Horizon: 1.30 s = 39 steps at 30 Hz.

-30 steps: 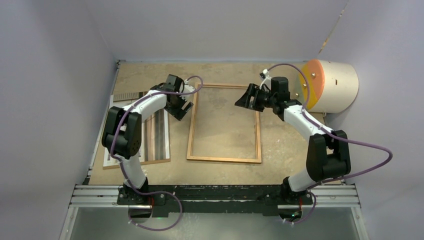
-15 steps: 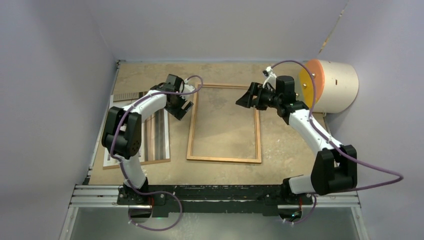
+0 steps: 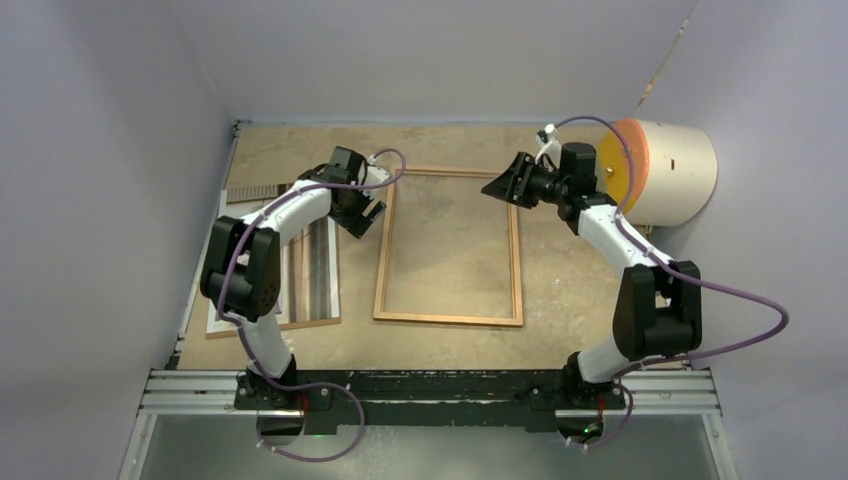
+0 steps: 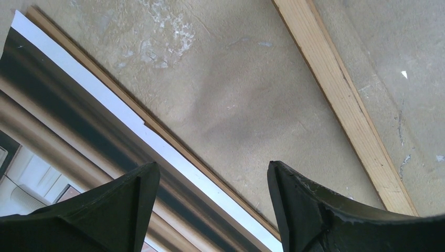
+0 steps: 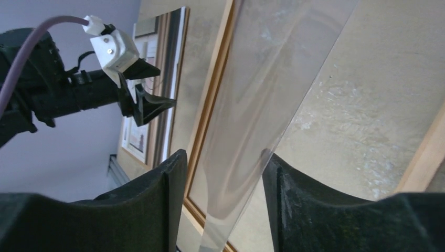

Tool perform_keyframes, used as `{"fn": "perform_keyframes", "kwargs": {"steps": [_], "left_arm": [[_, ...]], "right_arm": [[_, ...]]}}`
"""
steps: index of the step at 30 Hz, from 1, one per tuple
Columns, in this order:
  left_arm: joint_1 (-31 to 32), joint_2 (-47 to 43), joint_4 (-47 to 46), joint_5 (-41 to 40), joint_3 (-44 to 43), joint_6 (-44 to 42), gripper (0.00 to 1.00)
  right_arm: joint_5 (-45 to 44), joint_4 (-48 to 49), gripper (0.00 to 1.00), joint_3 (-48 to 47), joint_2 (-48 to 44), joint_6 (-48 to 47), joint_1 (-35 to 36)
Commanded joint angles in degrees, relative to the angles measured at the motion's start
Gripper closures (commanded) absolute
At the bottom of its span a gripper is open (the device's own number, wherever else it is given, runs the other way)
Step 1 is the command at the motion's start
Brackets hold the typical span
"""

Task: Put the photo into the frame
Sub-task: Place the photo frame item in the photo frame.

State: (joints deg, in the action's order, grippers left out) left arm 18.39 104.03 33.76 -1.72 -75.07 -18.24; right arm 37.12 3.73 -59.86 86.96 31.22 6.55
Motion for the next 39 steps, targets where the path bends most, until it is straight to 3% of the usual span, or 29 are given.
{"fn": "perform_keyframes", "kwargs": {"steps": [1, 7, 9, 14, 20, 28, 33, 39], "left_arm": [[-0.11, -3.03, -0.84, 0.22, 0.60, -0.95, 0.21], [-0.11, -3.31, -0.81, 0.05, 0.97, -0.93, 0.21], [-0.11, -3.51, -0.88, 0.05, 0.93, -0.85, 0.21], [-1.17, -3.75, -0.05, 1.11, -0.95, 0.06, 0.21], [-7.14, -3.78, 1.81, 3.81, -7.93, 3.27, 0.21], [-16.85, -3.37, 3.72, 4.35, -15.29, 6.59, 0.21], [-16.14, -4.89, 3.77, 6.75, -10.44, 3.77, 0.20], [-10.25, -5.94, -0.61, -0.12, -0.11, 1.06, 0.20]], "right_arm": [[6.03, 5.27, 0.50, -2.20, 2.34, 5.51, -0.56], [4.67, 2.36, 0.93, -1.71, 2.11, 6.09, -0.57], [3.45, 2.61, 1.00, -0.45, -0.08, 7.29, -0.57], [5.61, 4.76, 1.00, 0.59, -5.87, 13.66, -0.57], [9.48, 13.64, 1.00, 2.39, -10.57, 26.19, 0.39], [6.92, 20.03, 1.00, 4.56, -14.08, 30.67, 8.63], [-0.36, 21.11, 1.00, 13.86, -16.75, 27.68, 9.45], [-8.01, 26.86, 1.00, 27.26, -17.14, 26.69, 9.92]]}}
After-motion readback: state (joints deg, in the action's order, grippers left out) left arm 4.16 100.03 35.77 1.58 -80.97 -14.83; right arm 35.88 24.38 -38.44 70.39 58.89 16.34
